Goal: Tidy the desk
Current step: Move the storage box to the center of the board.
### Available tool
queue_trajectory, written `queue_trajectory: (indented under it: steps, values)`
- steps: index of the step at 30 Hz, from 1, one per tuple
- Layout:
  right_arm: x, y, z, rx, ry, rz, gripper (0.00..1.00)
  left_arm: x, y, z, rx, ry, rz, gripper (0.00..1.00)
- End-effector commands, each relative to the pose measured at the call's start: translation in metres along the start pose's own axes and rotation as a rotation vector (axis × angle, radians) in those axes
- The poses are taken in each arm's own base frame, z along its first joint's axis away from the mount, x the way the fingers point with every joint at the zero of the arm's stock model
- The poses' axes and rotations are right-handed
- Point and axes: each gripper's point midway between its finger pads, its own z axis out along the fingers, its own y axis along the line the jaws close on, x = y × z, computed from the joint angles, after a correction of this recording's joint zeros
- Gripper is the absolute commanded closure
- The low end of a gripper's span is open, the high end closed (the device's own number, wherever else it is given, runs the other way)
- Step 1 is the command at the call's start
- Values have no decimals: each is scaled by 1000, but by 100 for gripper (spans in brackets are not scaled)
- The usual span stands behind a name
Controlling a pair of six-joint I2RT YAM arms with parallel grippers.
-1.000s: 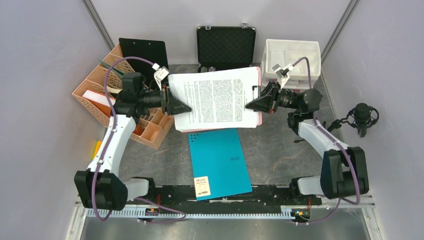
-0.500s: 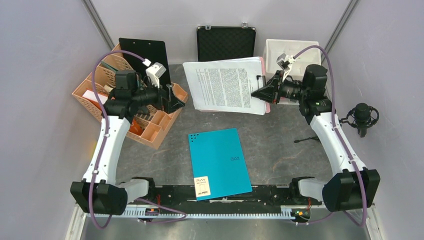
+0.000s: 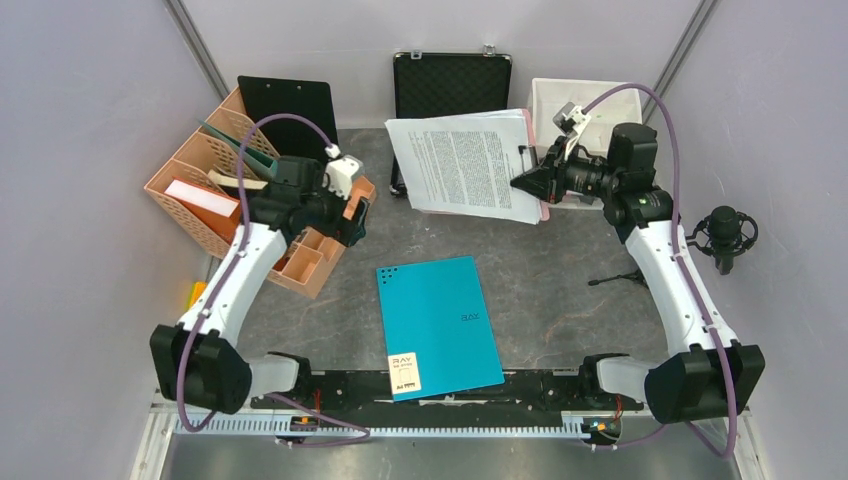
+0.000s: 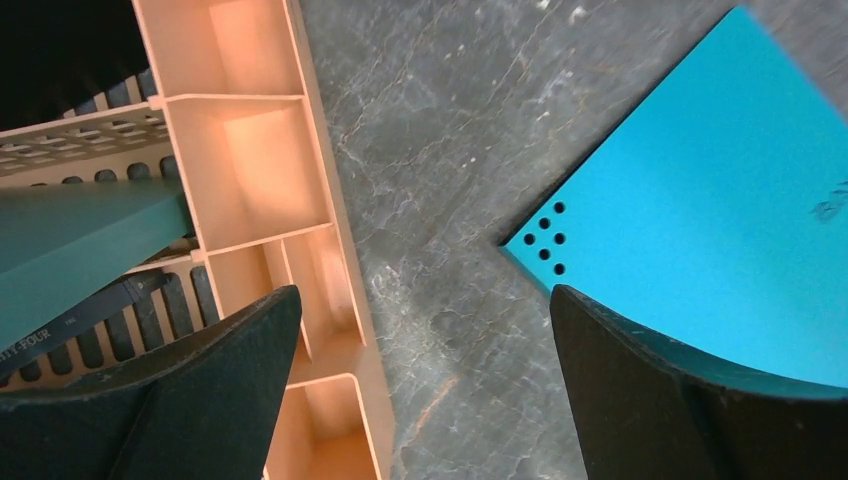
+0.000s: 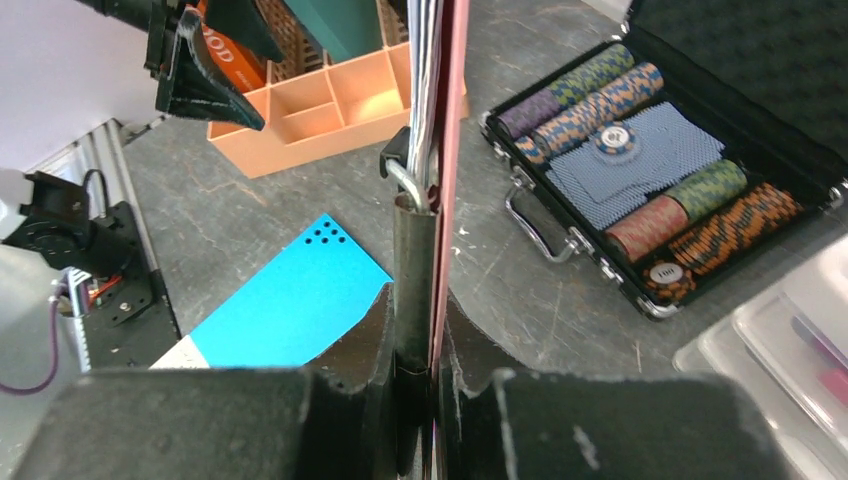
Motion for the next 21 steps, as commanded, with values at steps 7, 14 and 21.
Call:
queue_trajectory:
  steps: [7, 14, 21]
  values:
    - [-17, -26, -21, 200, 7, -118, 100, 8, 28, 65, -154, 134, 166, 8]
    - [-12, -34, -28, 225, 22, -107, 100, 25, 42, 107, -154, 241, 190, 22]
    - [-3, -37, -30, 224, 43, -88, 100, 32, 52, 136, -141, 315, 217, 31]
